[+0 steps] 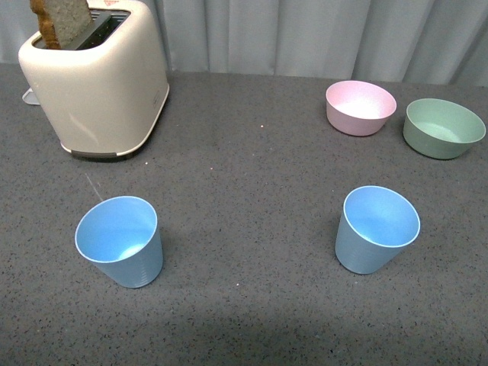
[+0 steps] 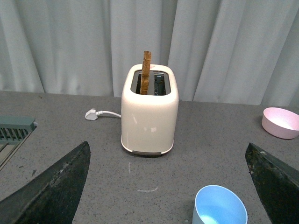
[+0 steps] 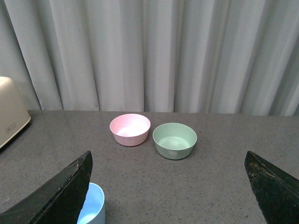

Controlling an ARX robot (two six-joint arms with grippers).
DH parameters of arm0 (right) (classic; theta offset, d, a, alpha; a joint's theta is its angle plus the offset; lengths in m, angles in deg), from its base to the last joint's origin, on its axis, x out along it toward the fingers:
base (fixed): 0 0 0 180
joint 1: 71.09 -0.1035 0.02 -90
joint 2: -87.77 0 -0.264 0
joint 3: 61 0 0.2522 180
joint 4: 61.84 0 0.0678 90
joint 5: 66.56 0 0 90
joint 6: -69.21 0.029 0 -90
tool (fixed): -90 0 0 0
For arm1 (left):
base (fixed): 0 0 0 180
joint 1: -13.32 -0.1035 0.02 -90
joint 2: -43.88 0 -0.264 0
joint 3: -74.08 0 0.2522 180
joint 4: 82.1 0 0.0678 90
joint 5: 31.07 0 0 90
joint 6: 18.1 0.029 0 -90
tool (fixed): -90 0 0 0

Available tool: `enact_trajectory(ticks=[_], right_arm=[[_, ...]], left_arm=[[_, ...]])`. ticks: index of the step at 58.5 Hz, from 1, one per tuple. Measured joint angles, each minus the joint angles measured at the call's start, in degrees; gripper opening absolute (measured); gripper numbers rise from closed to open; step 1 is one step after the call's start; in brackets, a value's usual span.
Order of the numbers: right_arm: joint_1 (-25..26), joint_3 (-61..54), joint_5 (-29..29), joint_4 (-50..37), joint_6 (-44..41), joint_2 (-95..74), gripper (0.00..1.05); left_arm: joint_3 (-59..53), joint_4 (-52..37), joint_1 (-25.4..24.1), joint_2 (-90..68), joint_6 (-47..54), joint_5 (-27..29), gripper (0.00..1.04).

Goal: Stack blue cups with both arms

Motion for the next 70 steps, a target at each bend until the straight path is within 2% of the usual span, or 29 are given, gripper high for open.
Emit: enact_trajectory(ticks=[51, 54, 57, 70], right_arm=[[0.0, 0.0, 0.0, 0.0, 0.0, 0.0, 0.95], [0.0, 0.0, 0.0, 0.0, 0.0, 0.0, 0.95], [0.0, 0.0, 0.0, 0.0, 0.0, 0.0, 0.95], [0.0, 0.0, 0.0, 0.0, 0.0, 0.0, 0.95]], left_arm=[[0.0, 0.0, 0.0, 0.0, 0.0, 0.0, 0.98], [2.3, 6.2, 2.5, -4.7, -3.8, 9.6, 0.98], [3.3, 5.4, 2.6, -13.2, -7.5, 12.7, 0.98], [10.1, -9.4, -0.3, -43.6, -12.9, 2.3, 0.98]])
